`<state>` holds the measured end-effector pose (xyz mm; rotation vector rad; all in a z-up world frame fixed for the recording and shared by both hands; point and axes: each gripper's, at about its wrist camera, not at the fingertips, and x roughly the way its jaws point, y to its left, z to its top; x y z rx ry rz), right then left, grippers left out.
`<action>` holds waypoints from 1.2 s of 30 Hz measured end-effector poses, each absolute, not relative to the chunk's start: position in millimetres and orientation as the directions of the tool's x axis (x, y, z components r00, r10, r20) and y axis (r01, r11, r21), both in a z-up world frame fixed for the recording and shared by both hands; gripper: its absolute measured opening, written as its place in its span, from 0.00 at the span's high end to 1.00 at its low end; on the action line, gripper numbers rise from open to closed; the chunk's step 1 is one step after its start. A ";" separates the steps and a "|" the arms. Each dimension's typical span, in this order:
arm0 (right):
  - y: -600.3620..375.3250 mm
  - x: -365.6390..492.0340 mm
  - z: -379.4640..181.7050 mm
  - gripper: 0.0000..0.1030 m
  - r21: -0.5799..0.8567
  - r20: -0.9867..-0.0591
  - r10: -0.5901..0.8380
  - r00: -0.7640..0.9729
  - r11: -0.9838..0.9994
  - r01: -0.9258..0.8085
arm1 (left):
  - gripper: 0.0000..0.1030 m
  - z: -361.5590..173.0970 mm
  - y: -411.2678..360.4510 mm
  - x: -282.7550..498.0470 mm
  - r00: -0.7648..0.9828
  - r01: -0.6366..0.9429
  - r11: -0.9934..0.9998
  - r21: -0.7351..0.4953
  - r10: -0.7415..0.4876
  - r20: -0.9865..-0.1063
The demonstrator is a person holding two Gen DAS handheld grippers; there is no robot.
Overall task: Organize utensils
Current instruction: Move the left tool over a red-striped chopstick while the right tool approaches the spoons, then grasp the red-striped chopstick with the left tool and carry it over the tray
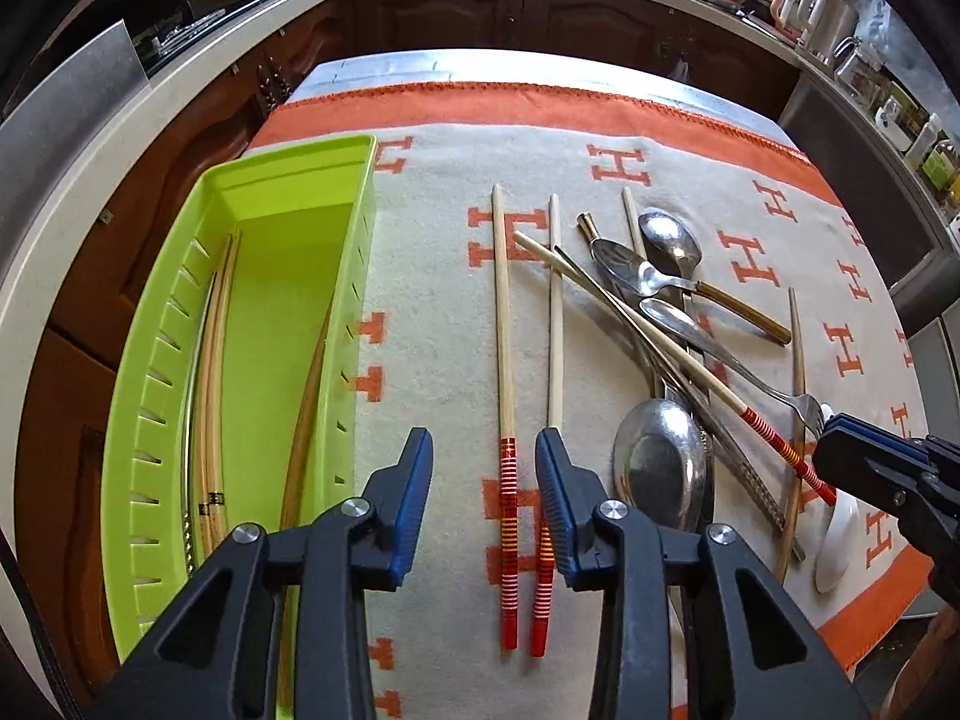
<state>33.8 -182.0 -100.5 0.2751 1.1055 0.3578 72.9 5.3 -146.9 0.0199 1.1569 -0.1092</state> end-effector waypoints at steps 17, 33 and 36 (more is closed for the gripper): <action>-189.6 44.0 -119.4 0.86 0.431 -0.813 0.451 0.369 0.892 -0.141 | 0.69 -163.2 -16.6 82.5 0.394 0.138 0.985 0.101 0.039 -0.918; -199.7 43.8 -126.9 0.86 0.466 -0.800 0.476 0.365 0.876 -0.121 | 0.69 -163.5 -13.7 83.4 0.361 0.117 0.993 0.005 -0.038 -0.932; -199.5 44.0 -128.0 0.86 0.472 -0.799 0.481 0.360 0.873 -0.121 | 0.76 -164.0 -14.6 80.9 0.382 0.129 0.992 -0.010 -0.059 -0.922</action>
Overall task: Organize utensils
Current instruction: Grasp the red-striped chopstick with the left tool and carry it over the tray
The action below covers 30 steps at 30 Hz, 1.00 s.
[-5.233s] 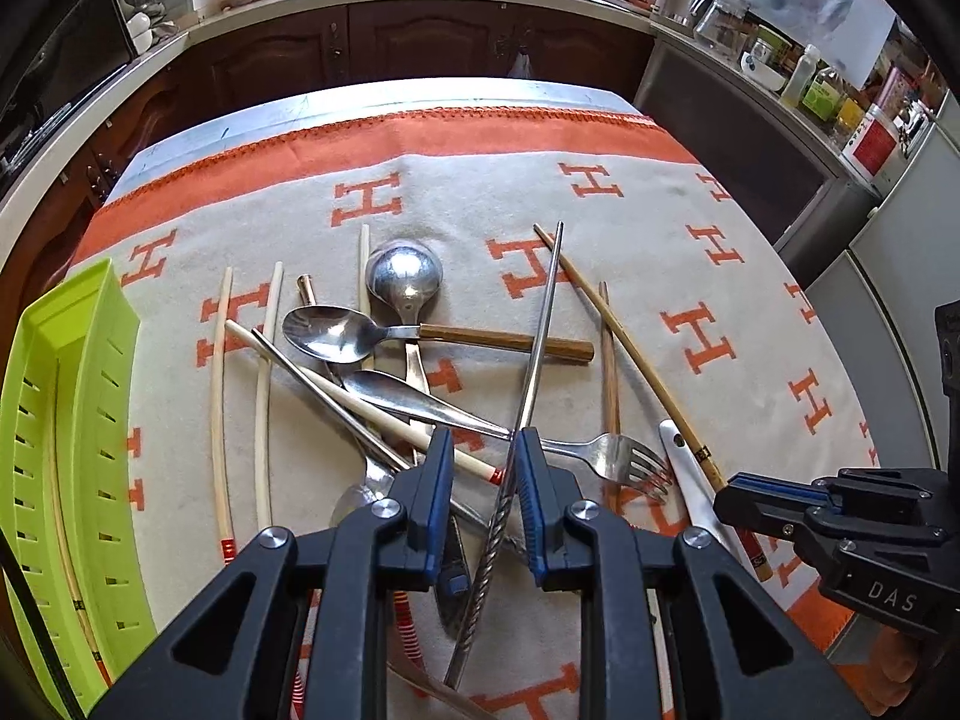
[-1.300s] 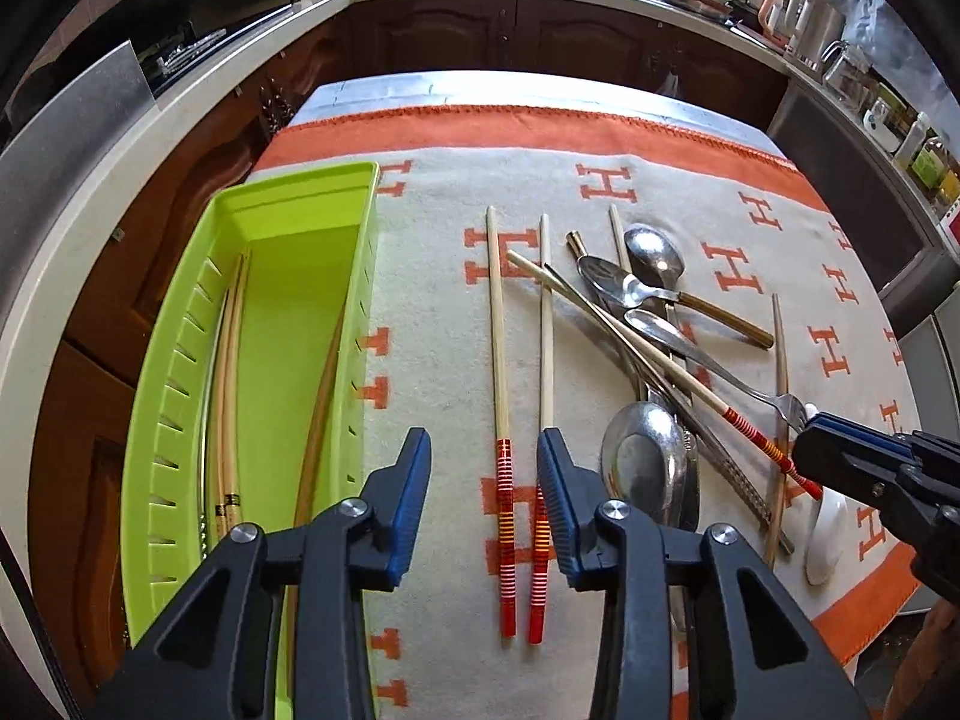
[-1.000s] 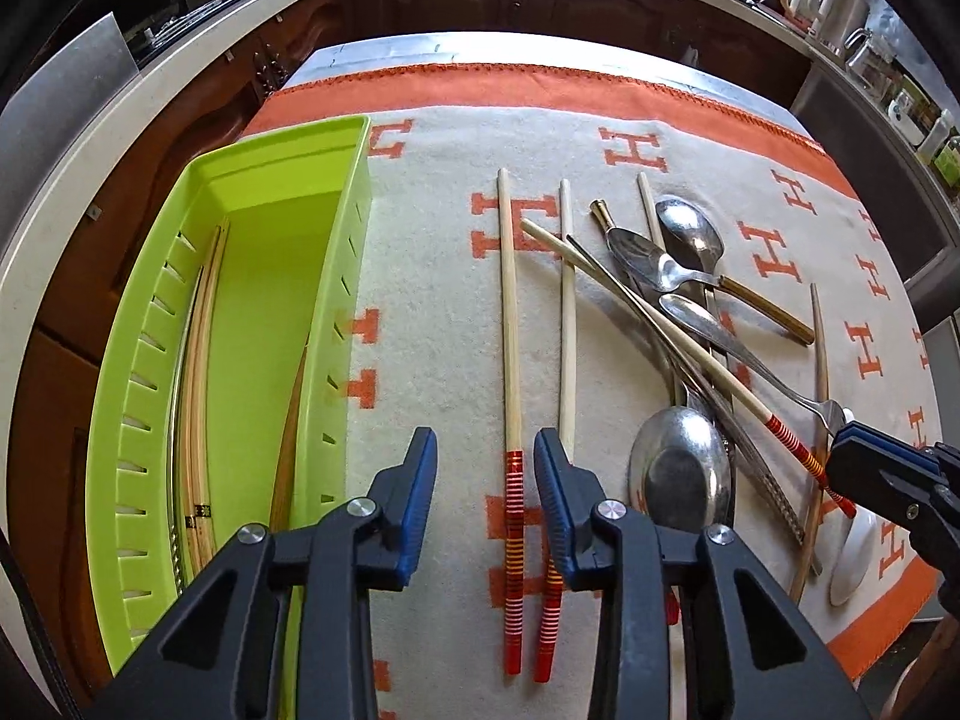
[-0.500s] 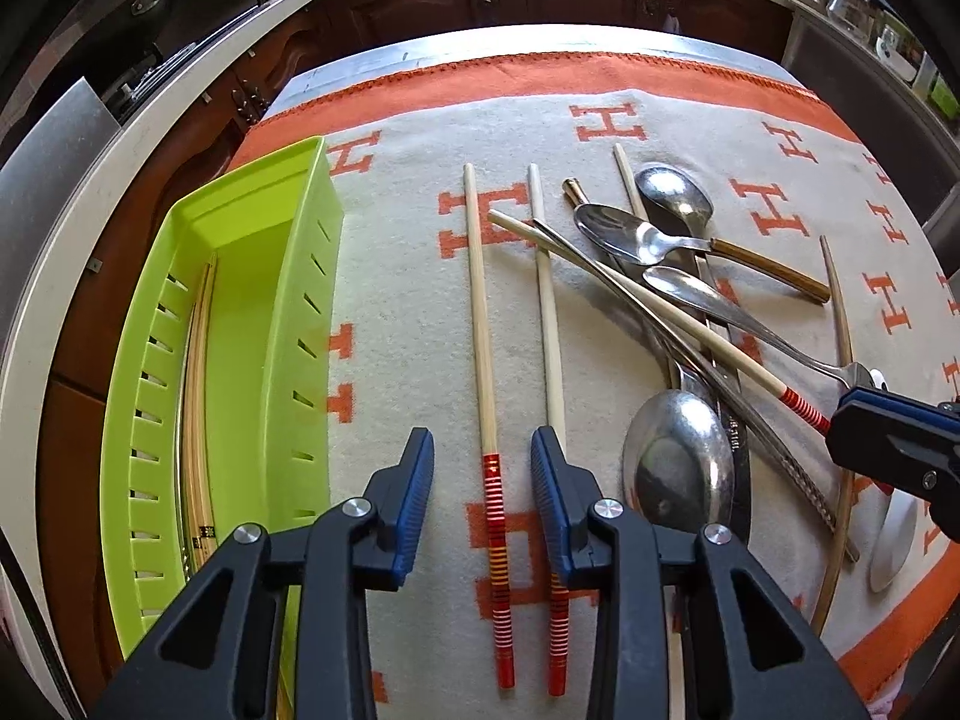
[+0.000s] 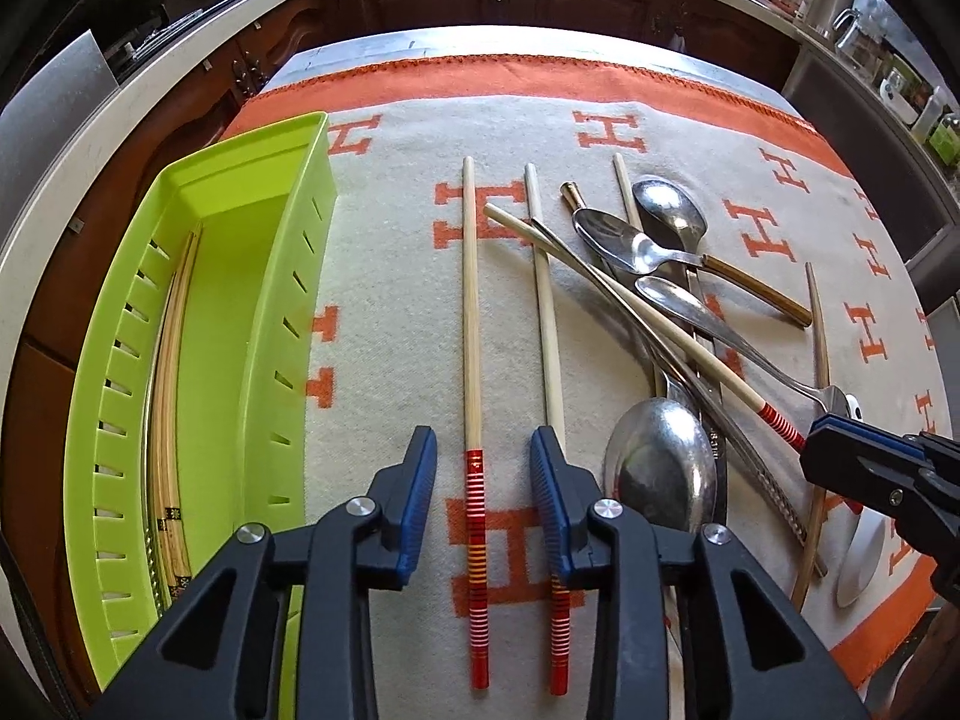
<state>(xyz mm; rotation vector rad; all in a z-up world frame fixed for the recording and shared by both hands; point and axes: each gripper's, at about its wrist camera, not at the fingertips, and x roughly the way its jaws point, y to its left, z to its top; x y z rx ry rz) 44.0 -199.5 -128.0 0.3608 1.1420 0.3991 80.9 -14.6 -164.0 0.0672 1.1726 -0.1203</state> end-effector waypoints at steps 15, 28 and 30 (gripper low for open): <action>-177.4 30.4 -116.0 0.86 0.459 -0.792 0.489 0.365 0.872 -0.174 | 0.97 -144.4 -1.2 54.5 0.468 0.089 0.994 -0.062 -0.097 -0.878; -112.1 25.3 -130.2 0.86 0.429 -0.820 0.481 0.311 0.876 -0.222 | 0.97 -84.2 85.3 28.5 0.606 -0.041 0.999 -0.020 0.009 -0.796; -105.9 26.3 -133.9 0.86 0.414 -0.832 0.462 0.307 0.886 -0.210 | 0.97 -89.3 100.0 30.3 0.595 -0.065 0.998 -0.010 0.030 -0.803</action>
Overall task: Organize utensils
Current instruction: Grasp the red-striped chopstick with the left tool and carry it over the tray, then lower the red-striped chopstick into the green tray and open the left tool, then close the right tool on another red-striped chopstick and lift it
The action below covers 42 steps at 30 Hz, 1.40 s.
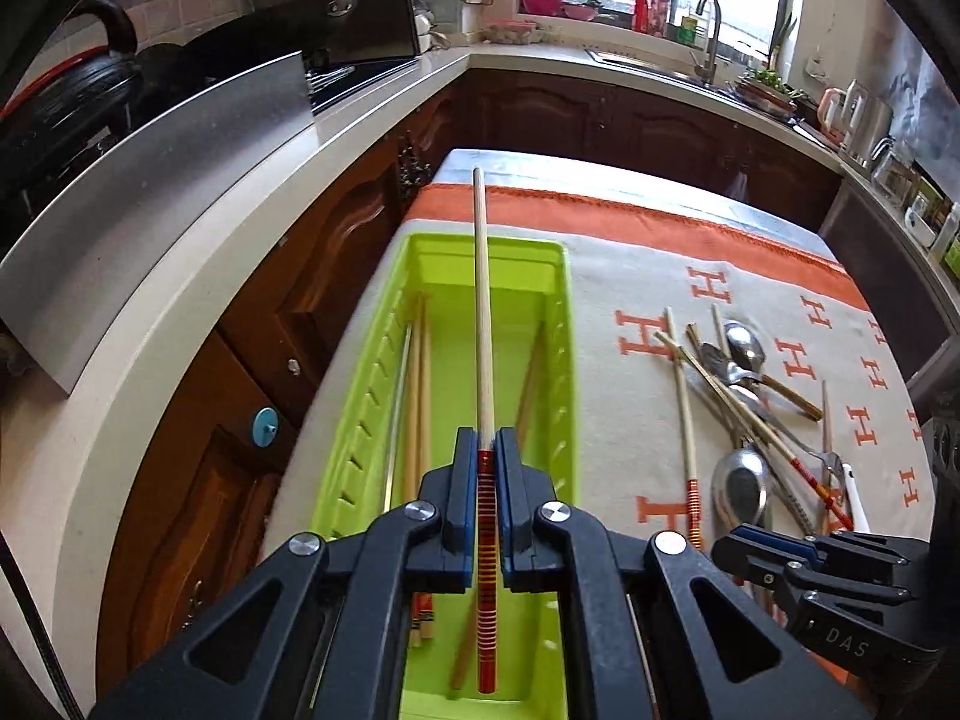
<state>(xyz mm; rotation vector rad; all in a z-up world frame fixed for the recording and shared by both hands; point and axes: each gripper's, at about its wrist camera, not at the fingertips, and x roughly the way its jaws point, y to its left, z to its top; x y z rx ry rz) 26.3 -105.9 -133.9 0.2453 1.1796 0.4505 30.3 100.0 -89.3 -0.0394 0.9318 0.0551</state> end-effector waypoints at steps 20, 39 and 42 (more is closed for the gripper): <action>-50.1 38.0 -149.1 0.86 0.068 -0.900 0.135 0.415 0.983 -0.171 | 0.80 -129.0 140.0 37.4 0.558 -0.053 0.994 -0.097 -0.051 -0.828; -36.5 52.9 -143.1 0.95 0.176 -0.852 0.253 0.459 0.963 -0.203 | 0.80 -129.9 152.9 31.3 0.566 -0.077 0.987 -0.140 -0.073 -0.821; -44.7 53.0 -133.7 0.95 0.220 -0.840 0.271 0.469 0.962 -0.162 | 0.80 -129.1 153.4 31.3 0.566 -0.081 0.988 -0.134 -0.065 -0.822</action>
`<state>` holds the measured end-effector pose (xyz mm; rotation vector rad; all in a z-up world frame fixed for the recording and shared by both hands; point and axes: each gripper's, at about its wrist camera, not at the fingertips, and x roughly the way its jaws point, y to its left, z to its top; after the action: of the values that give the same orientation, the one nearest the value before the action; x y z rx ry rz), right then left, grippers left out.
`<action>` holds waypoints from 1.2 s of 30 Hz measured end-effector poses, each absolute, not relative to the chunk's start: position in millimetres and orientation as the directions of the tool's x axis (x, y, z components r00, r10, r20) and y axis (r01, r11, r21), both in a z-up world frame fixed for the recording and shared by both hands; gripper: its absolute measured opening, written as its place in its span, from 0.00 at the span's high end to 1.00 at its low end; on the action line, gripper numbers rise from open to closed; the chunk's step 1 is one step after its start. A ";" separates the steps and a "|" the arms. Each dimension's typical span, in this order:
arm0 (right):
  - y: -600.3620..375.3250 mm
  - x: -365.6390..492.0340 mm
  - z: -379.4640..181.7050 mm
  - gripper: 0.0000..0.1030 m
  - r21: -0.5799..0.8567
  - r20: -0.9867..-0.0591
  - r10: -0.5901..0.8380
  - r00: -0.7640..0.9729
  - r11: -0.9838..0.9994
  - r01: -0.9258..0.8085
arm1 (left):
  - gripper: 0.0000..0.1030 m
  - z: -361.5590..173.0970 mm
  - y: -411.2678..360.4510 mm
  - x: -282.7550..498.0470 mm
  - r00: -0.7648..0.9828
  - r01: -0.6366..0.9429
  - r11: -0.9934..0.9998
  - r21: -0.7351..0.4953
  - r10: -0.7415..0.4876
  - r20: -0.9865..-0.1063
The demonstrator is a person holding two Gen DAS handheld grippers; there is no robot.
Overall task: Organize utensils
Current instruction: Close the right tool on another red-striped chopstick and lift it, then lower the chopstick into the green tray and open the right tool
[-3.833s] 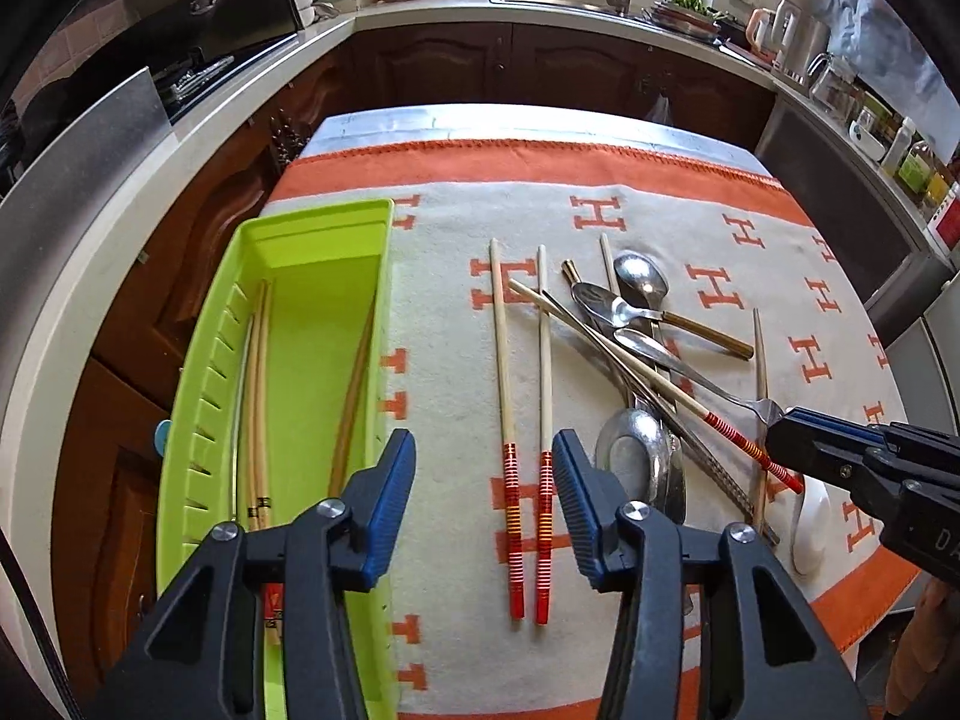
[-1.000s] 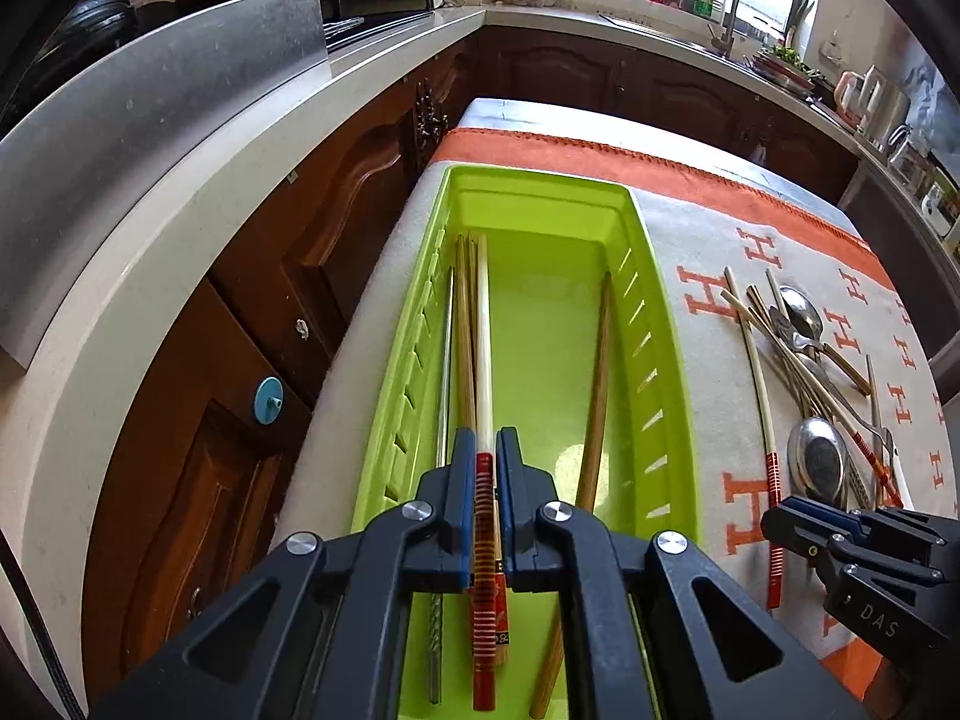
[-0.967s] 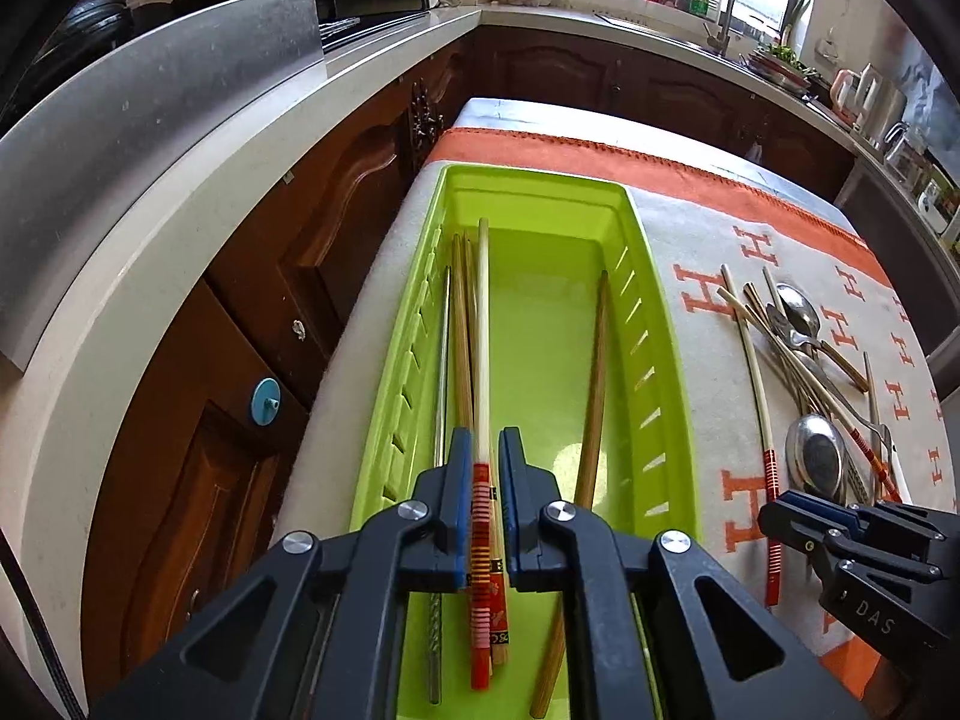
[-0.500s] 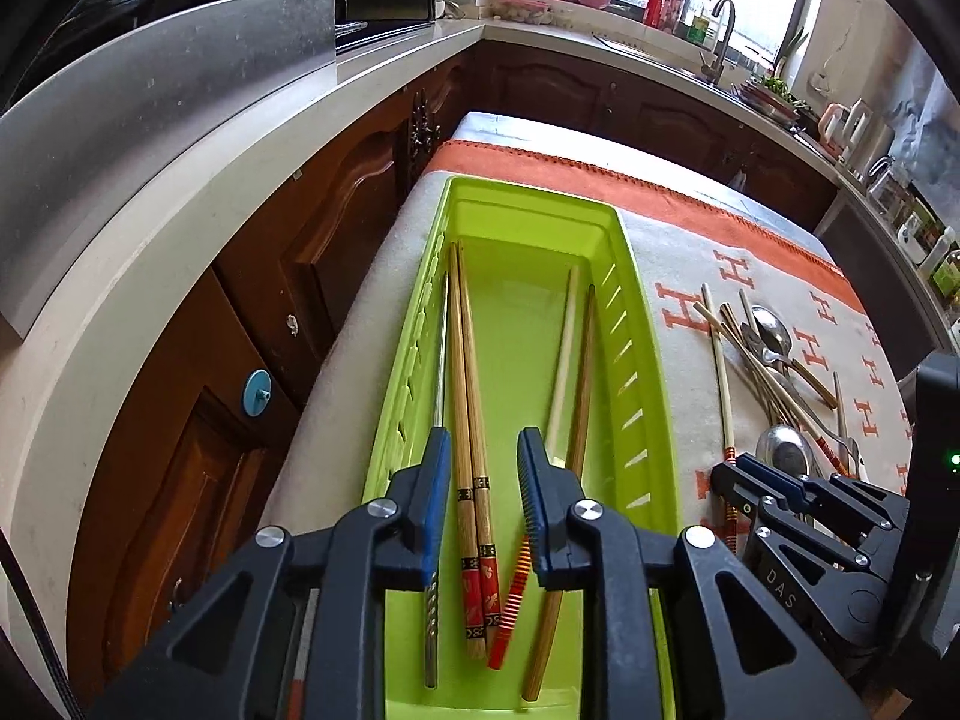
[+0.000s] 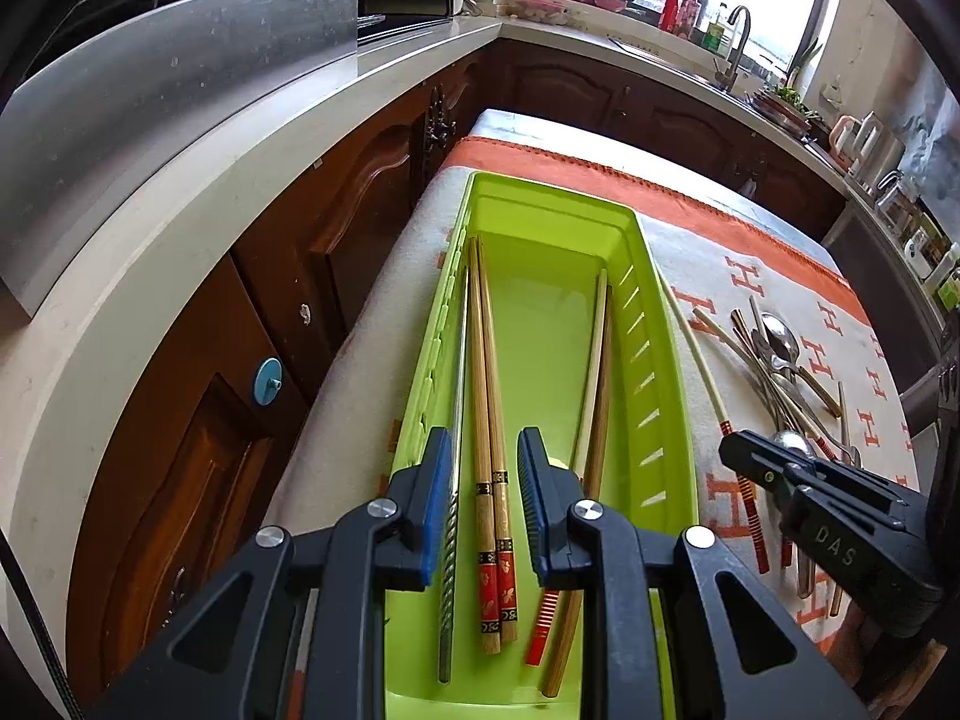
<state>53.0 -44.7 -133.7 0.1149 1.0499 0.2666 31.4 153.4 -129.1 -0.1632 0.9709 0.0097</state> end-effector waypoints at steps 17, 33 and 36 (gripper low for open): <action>-21.7 55.3 -69.1 0.94 0.404 -0.799 0.450 0.398 0.893 -0.199 | 0.41 -55.1 173.4 19.4 0.669 -0.181 0.983 0.025 0.142 -0.730; -26.5 47.3 -70.4 0.93 0.445 -0.790 0.495 0.361 0.869 -0.218 | 0.41 -51.5 167.3 9.4 0.651 -0.189 0.982 0.024 0.144 -0.745; -39.9 43.0 -67.7 0.93 0.432 -0.789 0.477 0.386 0.879 -0.203 | 0.40 -51.8 162.1 8.0 0.647 -0.182 0.983 0.035 0.147 -0.748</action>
<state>43.0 -39.9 -67.7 0.2834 1.0932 0.4404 8.0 162.1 -51.8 -0.0447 0.8464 0.1869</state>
